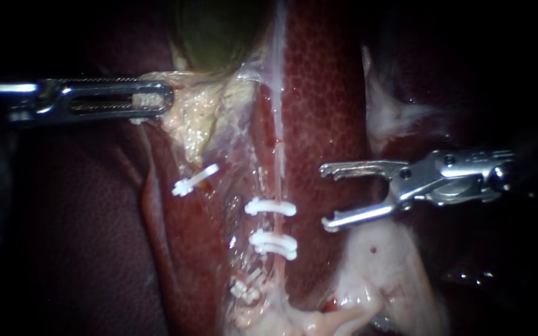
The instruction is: Going back third clip right tube
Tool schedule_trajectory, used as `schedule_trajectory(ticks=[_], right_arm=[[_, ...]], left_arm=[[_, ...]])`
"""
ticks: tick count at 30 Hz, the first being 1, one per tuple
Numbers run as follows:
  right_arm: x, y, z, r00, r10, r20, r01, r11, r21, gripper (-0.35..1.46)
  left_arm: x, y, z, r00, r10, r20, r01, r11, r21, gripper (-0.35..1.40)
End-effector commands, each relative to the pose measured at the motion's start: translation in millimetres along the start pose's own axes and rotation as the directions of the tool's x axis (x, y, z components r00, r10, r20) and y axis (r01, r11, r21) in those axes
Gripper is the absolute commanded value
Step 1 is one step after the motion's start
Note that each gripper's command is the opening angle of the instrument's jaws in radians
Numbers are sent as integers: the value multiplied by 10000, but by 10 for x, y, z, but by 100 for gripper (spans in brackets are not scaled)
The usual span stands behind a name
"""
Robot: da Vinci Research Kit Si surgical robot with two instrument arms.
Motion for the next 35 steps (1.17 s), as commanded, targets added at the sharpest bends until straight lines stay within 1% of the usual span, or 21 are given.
schedule_trajectory(ticks=[1, 3, 6, 7, 12, 16, 22, 25, 35], right_arm=[[3, -1, -3, 10000, -25, -44, 25, 10000, 18, 60], [8, -3, -8, 10000, 1, -78, -1, 10000, 43, 60], [8, -4, -10, 9999, -58, -105, 58, 10000, 58, 60], [8, -4, -10, 9999, -60, -104, 60, 10000, 57, 60], [8, -3, -10, 9999, -59, -104, 60, 10000, 53, 60], [8, -4, -10, 9999, -61, -104, 62, 10000, 57, 60], [9, -4, -9, 9999, -59, -105, 59, 10000, 55, 60], [10, -4, -7, 9999, -56, -106, 56, 10000, 51, 60], [13, -5, -5, 9999, -44, -140, 44, 10000, 44, 60]], left_arm=[[1, 0, 1, 10000, 5, 3, -5, 10000, -15, -35], [4, 1, 4, 10000, 19, 13, -19, 10000, -30, -35], [12, 2, 12, 10000, 61, 73, -61, 10000, -72, -35], [15, 2, 15, 10000, 82, 38, -81, 9999, -137, -35], [32, 8, 34, 9996, 198, -200, -201, 9997, -169, -35], [44, 12, 50, 9992, 154, -371, -159, 9997, -157, -35], [59, 9, 66, 9984, 12, -568, -17, 10000, -80, -35], [62, 9, 69, 9980, 32, -626, -37, 10000, -81, -35], [62, 9, 69, 9980, 33, -626, -38, 10000, -80, -35]])
